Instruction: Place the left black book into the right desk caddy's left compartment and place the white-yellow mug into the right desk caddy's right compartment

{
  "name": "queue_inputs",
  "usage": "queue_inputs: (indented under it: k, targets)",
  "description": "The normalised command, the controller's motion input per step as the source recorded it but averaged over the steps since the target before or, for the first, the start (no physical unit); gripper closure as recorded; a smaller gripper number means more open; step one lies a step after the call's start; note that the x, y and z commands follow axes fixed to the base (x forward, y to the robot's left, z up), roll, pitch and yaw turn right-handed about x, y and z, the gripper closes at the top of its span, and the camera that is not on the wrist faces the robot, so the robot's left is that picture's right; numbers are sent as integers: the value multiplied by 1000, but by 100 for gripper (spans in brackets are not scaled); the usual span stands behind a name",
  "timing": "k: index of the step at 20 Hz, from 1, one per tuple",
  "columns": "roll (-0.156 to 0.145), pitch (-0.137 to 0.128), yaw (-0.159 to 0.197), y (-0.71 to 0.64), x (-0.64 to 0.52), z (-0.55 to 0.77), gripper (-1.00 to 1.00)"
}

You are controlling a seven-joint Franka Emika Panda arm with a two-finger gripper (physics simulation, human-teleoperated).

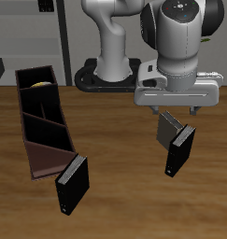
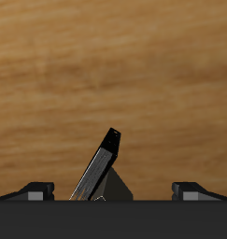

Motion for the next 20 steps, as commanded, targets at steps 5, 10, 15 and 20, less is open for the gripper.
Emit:
queue_inputs:
  k: [5, 10, 15, 20]
  targets:
    - [43, 25, -6, 288, -52, -231, -100]
    - [13, 28, -67, 43, -52, -228, -100]
    - [27, -22, -75, 112, -196, -163, -100]
    - [13, -36, -56, 53, -211, -102, -100]
